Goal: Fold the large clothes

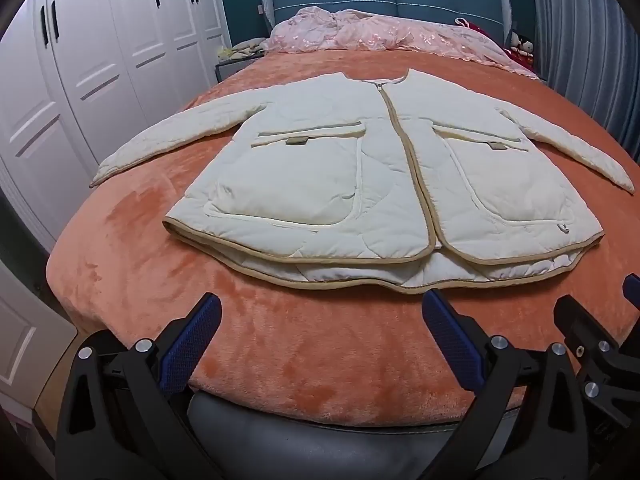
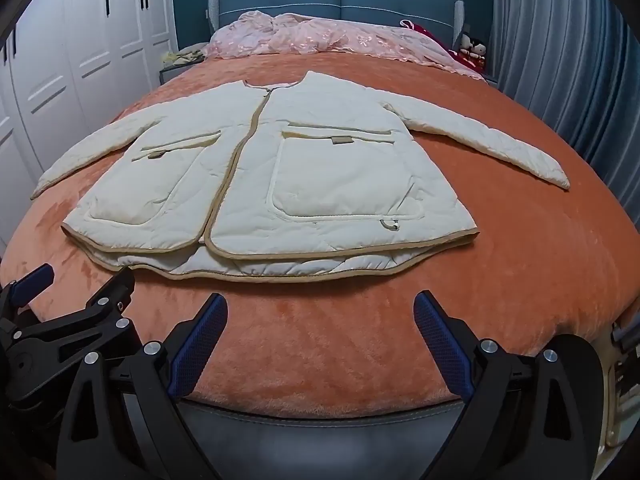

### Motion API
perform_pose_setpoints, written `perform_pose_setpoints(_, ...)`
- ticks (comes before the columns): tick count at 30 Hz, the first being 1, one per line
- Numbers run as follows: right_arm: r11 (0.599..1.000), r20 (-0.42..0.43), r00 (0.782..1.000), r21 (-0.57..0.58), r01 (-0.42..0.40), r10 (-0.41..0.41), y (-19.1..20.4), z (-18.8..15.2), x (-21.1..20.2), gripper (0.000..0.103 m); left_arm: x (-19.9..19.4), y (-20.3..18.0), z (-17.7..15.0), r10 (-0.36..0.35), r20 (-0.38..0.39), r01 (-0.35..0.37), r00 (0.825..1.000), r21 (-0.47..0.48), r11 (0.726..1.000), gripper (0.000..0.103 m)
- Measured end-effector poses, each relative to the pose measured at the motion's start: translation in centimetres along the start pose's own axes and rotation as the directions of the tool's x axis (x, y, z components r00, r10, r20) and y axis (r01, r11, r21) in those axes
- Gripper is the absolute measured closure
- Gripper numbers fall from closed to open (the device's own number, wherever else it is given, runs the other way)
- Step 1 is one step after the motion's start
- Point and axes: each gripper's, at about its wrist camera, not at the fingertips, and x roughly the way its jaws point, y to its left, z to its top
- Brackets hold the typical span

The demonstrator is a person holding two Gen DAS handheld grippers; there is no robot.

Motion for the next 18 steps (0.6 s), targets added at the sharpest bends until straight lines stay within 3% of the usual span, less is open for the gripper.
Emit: perform_pose_setpoints(18, 0.999, 0.014, 1.0, -0.036, 0.006, -0.006, 1.1, -0.7, -0.6, 0.011, -0.8, 1.1, -1.1, -0.005, 0.031, 0.006, 1.0, -0.015, 1.0, 0.005)
